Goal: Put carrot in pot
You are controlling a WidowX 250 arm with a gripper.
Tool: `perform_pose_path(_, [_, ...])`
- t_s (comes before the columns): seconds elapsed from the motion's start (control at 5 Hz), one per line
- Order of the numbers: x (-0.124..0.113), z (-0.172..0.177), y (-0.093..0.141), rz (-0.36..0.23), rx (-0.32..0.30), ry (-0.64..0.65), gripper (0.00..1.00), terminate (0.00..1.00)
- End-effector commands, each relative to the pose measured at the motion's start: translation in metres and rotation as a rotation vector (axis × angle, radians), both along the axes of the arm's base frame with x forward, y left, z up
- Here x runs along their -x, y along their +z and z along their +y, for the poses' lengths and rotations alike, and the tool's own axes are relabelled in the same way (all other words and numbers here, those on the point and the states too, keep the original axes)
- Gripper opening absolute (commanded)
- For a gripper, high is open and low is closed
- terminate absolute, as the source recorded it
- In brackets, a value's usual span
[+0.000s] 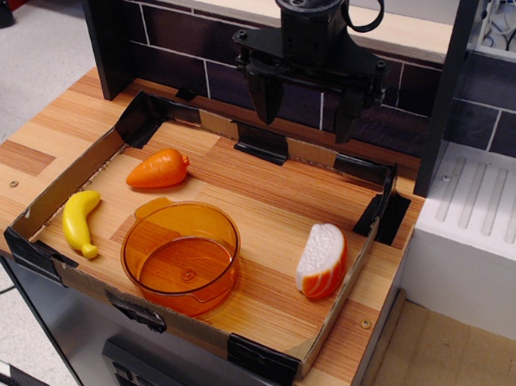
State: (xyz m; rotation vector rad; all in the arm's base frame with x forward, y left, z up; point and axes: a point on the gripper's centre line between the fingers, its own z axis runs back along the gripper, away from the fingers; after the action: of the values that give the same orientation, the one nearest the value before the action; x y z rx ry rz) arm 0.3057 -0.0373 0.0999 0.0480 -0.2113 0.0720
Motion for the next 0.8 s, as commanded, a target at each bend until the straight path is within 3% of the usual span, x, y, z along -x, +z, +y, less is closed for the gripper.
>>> perform_pose_path(0.0, [0.000, 0.000, 0.000, 0.000, 0.000, 0.000, 1.00, 0.00])
perform_pose_path(0.2, [-0.008, 0.027, 0.009, -0.057, 0.020, -0.157, 1.00, 0.00])
perform_pose_path(0.4, [-0.014, 0.058, 0.005, 0.009, 0.026, -0.331, 1.00, 0.00])
perform_pose_path(0.6, [-0.015, 0.089, 0.001, 0.002, -0.032, -0.469, 1.00, 0.00])
